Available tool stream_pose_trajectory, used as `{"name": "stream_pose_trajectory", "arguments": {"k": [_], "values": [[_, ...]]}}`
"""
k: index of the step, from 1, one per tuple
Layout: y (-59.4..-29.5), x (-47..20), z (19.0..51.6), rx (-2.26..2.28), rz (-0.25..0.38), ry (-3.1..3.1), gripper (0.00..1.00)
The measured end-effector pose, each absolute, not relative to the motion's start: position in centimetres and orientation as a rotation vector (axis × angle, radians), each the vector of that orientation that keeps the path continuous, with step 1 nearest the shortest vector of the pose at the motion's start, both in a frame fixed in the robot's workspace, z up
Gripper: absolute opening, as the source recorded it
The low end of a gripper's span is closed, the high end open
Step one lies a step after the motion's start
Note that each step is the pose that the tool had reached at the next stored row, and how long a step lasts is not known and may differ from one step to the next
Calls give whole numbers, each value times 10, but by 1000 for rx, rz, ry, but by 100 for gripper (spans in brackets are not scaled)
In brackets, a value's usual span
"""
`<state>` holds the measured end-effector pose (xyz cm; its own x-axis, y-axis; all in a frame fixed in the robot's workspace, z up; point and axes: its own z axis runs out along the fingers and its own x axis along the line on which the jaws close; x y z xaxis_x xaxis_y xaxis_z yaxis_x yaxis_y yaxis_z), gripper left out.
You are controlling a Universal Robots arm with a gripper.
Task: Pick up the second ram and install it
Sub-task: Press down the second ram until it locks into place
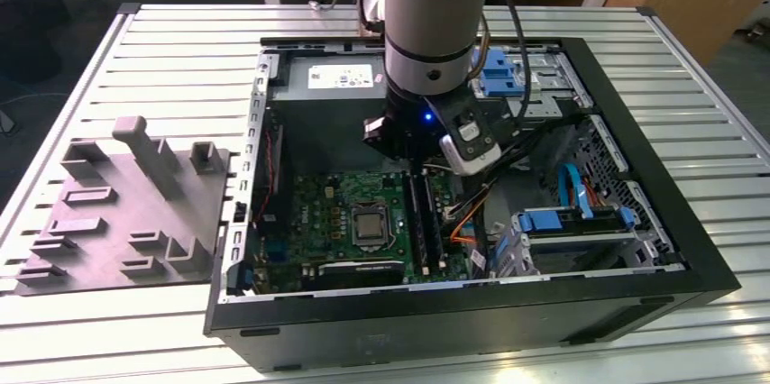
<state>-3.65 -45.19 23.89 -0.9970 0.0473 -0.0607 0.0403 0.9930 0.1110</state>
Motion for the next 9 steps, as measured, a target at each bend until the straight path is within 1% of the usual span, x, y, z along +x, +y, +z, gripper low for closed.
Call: {"name": "stream_pose_trajectory", "arguments": {"k": [4, 9], "values": [[-453, -36, 239, 67, 166, 3073, 10], [-462, -37, 239, 67, 164, 3073, 10]]}}
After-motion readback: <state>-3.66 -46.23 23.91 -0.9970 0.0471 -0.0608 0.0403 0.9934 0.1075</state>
